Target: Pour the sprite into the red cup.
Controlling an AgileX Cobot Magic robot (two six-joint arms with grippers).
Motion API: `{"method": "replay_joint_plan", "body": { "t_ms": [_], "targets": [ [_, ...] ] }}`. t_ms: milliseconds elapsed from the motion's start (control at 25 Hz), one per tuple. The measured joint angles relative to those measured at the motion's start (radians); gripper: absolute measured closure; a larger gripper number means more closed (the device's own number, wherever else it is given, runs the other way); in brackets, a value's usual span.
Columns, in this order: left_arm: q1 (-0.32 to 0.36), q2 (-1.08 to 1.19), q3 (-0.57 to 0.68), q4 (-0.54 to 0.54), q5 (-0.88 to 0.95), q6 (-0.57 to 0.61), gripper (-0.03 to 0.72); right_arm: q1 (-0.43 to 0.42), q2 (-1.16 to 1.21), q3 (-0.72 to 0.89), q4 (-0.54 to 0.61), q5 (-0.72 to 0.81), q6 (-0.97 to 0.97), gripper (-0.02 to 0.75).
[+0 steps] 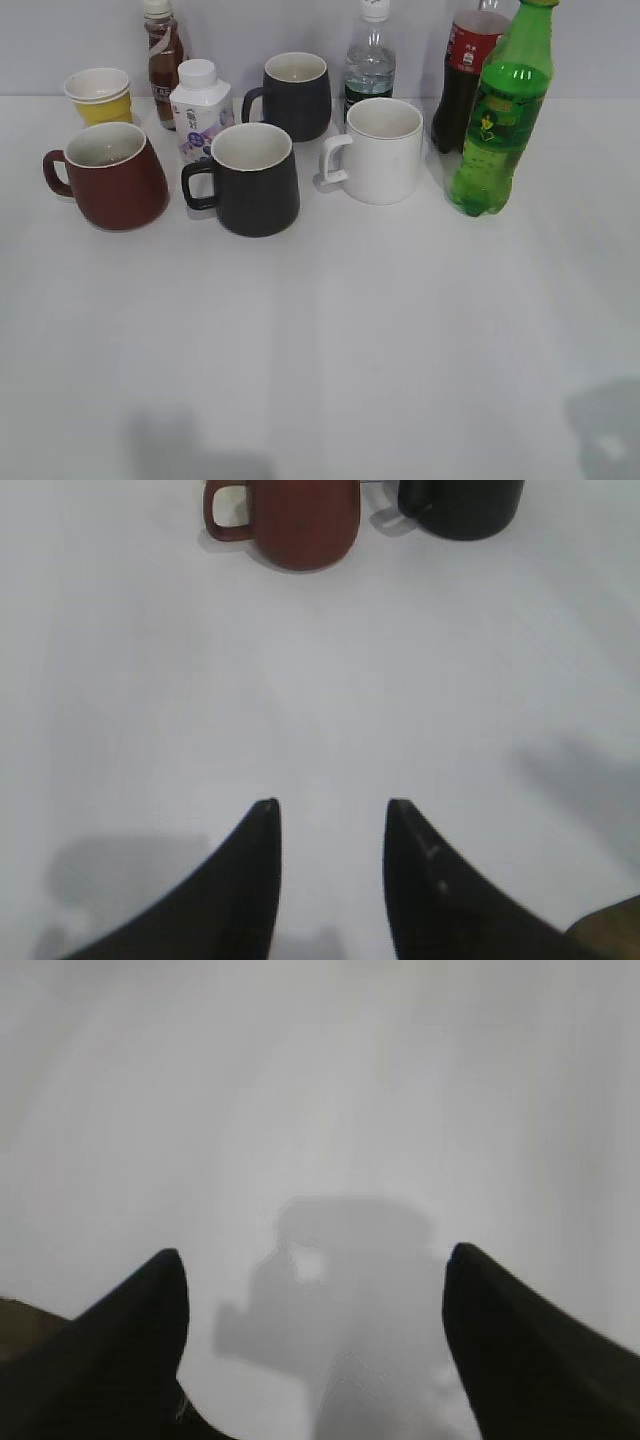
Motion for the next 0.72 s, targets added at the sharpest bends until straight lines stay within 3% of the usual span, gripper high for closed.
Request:
{"method": "replay_joint_plan", "body": {
  "t_ms": [720],
  "targets": [
    [0.000, 0.000, 0.002, 0.002, -0.007, 0.001, 0.447, 0.000, -0.070, 0.026, -0.053, 0.054, 0.007, 0.146]
  ]
}}
